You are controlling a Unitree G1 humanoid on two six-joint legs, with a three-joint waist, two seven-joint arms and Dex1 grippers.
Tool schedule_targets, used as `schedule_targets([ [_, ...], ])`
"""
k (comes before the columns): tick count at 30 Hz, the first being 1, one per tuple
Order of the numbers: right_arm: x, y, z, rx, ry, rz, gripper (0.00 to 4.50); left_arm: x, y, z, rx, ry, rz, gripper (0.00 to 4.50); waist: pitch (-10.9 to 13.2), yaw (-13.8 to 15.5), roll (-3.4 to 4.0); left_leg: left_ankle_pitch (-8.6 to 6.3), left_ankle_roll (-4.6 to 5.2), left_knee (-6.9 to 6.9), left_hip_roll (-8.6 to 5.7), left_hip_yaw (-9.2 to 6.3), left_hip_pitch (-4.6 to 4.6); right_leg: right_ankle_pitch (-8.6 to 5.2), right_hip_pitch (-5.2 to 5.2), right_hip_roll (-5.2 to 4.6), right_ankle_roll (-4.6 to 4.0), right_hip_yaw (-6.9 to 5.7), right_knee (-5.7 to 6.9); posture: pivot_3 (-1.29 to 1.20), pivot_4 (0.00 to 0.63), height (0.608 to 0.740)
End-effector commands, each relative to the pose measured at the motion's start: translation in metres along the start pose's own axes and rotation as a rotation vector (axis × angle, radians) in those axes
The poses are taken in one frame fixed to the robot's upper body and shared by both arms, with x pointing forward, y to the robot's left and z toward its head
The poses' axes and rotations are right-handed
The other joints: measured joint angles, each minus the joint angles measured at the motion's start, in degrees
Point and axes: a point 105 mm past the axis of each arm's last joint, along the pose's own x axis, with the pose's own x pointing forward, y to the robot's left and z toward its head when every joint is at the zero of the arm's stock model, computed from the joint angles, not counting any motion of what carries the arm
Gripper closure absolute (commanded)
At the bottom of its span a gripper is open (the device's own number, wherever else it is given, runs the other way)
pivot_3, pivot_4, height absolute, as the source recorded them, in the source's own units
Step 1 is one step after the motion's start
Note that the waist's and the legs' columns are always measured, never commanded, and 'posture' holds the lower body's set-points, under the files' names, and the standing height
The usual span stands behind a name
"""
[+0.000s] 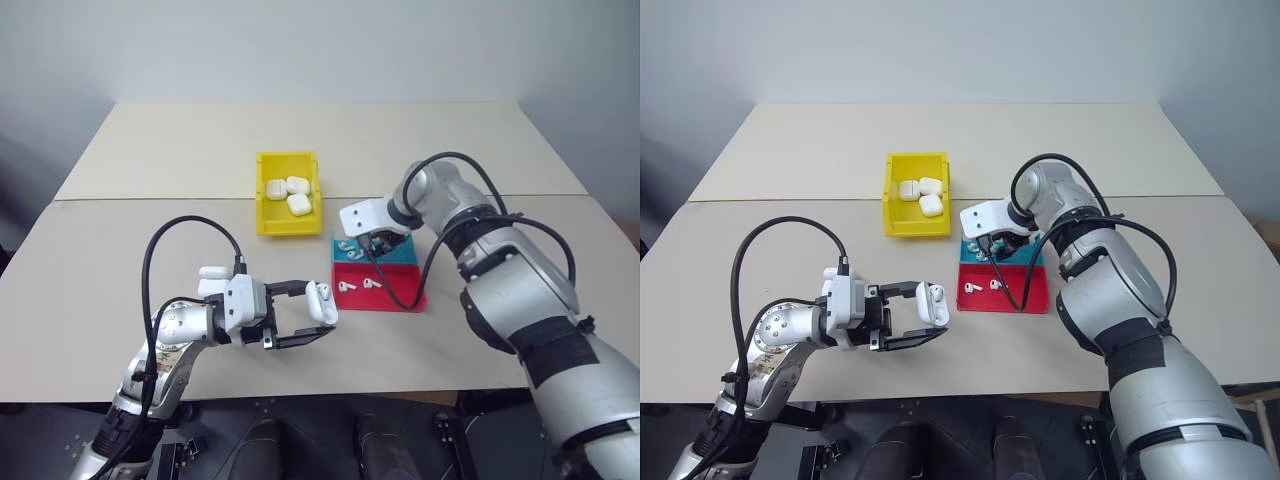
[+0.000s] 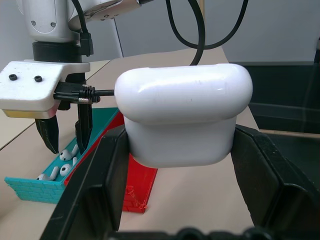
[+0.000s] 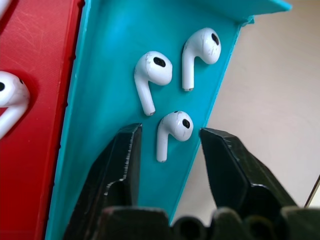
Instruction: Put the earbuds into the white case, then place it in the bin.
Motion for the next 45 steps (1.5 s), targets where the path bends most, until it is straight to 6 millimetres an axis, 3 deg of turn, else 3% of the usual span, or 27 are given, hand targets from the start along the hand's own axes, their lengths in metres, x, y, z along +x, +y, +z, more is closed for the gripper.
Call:
schedule_targets([
  [1, -0.01, -0.0108, 0.0063, -0.015, -0.016, -0.045, 2.09, 0.0005, -0.002, 0.0124, 0.049, -0.023, -0.01, 1.74, 0.0, 0.0, 0.0, 0.0, 0.0, 0.0, 0.0, 0.0, 0.0, 0.0, 0.0, 0.0, 0.0, 0.0, 0.0, 0.0, 0.15, 0.74],
  [14, -0.0078, -0.0096, 0.0069, -0.039, -0.02, -0.046, 2.09, 0.0007, -0.0014, 0.0133, 0.047, -0.028, -0.008, 1.74, 0.0, 0.0, 0.0, 0.01, -0.02, -0.01, 0.0, 0.0, 0.02, 0.0, 0.01, 0.0, 0.0, 0.0, 0.0, 0.0, 0.15, 0.74],
  [16, -0.0077, -0.0098, 0.0069, -0.044, -0.019, -0.049, 2.47, 0.0005, -0.0016, 0.013, 0.047, -0.026, -0.009, 1.74, 0.0, -0.1, 0.0, 0.01, -0.02, -0.01, 0.0, 0.0, 0.02, 0.0, 0.01, 0.0, 0.0, 0.0, 0.0, 0.0, 0.15, 0.74],
  [37, -0.0066, -0.0069, 0.007, -0.074, -0.024, -0.034, 2.47, 0.0009, -0.001, 0.0124, 0.045, -0.023, -0.012, 1.74, 0.0, 0.0, 0.0, 0.02, -0.03, -0.02, 0.0, 0.0, 0.03, 0.0, 0.01, 0.0, 0.0, 0.0, 0.0, 0.0, 0.15, 0.74],
  [41, -0.0061, -0.0071, 0.0064, -0.078, -0.02, -0.039, 3.31, 0.0007, -0.0004, 0.012, 0.046, -0.021, -0.009, 1.74, 0.0, -0.1, 0.0, 0.02, -0.03, -0.03, 0.0, 0.0, 0.03, 0.0, 0.01, 0.0, -0.01, 0.0, 0.0, 0.0, 0.15, 0.74],
  [45, -0.006, -0.0067, 0.0062, -0.081, -0.019, -0.037, 3.31, 0.0005, -0.0005, 0.0122, 0.045, -0.023, -0.01, 1.74, 0.0, 0.0, 0.0, 0.02, -0.03, -0.03, 0.0, 0.0, 0.03, 0.0, 0.01, 0.0, -0.01, 0.0, 0.0, 0.0, 0.15, 0.74],
])
